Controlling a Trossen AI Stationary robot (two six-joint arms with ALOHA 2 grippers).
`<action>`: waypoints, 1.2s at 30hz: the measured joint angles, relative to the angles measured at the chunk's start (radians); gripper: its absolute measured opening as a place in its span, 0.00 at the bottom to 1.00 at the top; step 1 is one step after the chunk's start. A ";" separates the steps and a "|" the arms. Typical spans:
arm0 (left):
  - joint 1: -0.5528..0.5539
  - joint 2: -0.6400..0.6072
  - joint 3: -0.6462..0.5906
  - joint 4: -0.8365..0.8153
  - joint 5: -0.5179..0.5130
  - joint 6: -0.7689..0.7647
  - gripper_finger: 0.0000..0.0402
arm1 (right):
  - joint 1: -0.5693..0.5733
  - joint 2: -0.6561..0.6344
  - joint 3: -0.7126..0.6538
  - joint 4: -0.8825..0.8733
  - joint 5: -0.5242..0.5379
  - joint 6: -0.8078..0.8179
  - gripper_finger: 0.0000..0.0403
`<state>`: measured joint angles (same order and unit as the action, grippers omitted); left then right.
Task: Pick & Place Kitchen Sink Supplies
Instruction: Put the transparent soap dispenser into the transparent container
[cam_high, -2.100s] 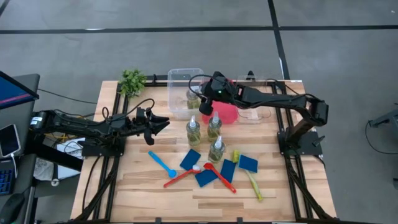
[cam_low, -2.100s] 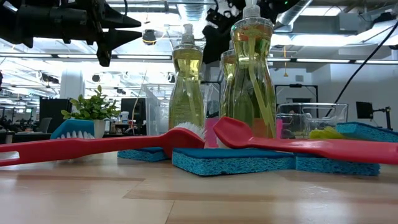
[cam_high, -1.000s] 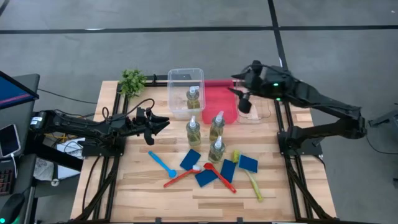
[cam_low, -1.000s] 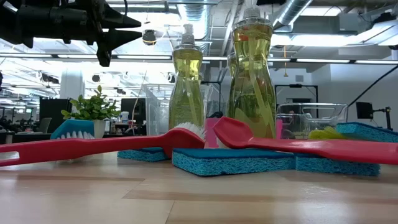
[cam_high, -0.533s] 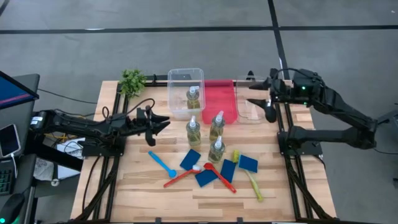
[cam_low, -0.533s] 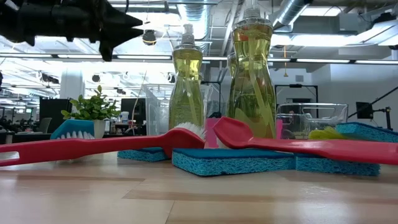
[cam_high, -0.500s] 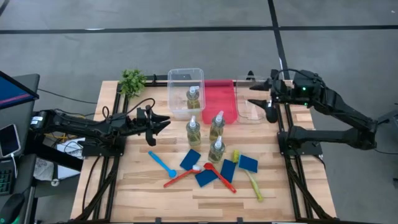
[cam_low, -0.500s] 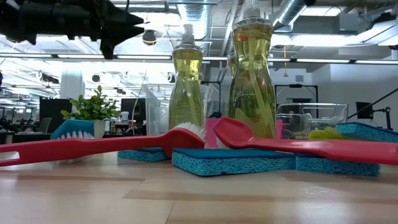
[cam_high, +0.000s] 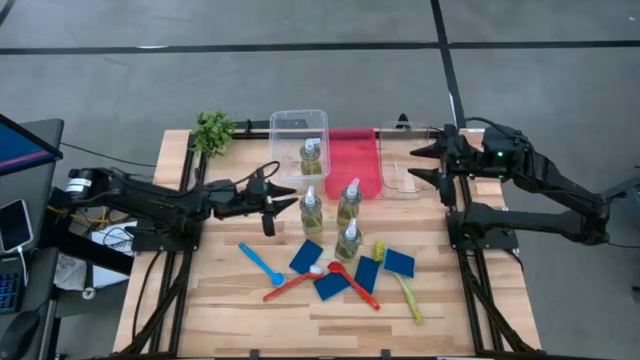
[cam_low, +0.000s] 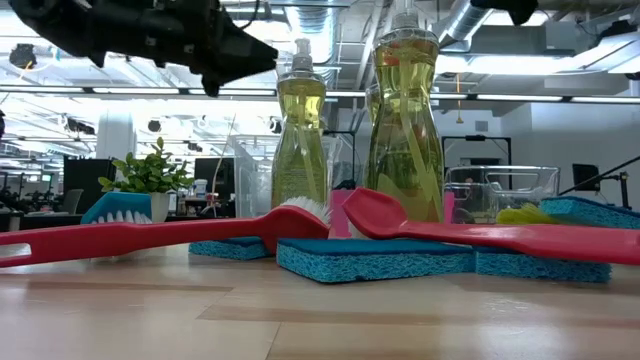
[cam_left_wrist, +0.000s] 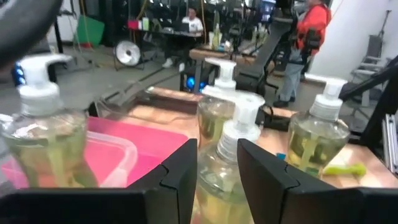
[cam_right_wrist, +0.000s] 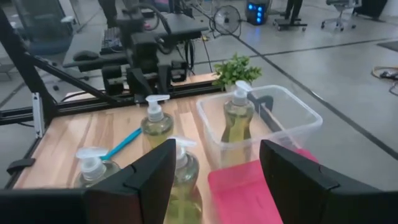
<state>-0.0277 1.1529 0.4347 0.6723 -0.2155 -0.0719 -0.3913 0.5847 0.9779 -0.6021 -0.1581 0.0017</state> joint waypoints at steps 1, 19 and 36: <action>0.005 0.011 0.005 0.002 0.009 -0.017 0.29 | 0.005 -0.004 0.000 0.000 0.001 0.000 0.56; 0.061 0.030 0.007 0.019 0.045 -0.165 0.31 | 0.018 -0.010 0.001 0.003 0.002 -0.018 0.56; 0.021 0.045 0.016 0.022 0.095 -0.116 0.57 | 0.018 -0.011 0.001 0.004 0.002 -0.037 0.56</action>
<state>-0.0063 1.1976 0.4510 0.6943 -0.1209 -0.1875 -0.3735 0.5740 0.9791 -0.5978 -0.1558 -0.0353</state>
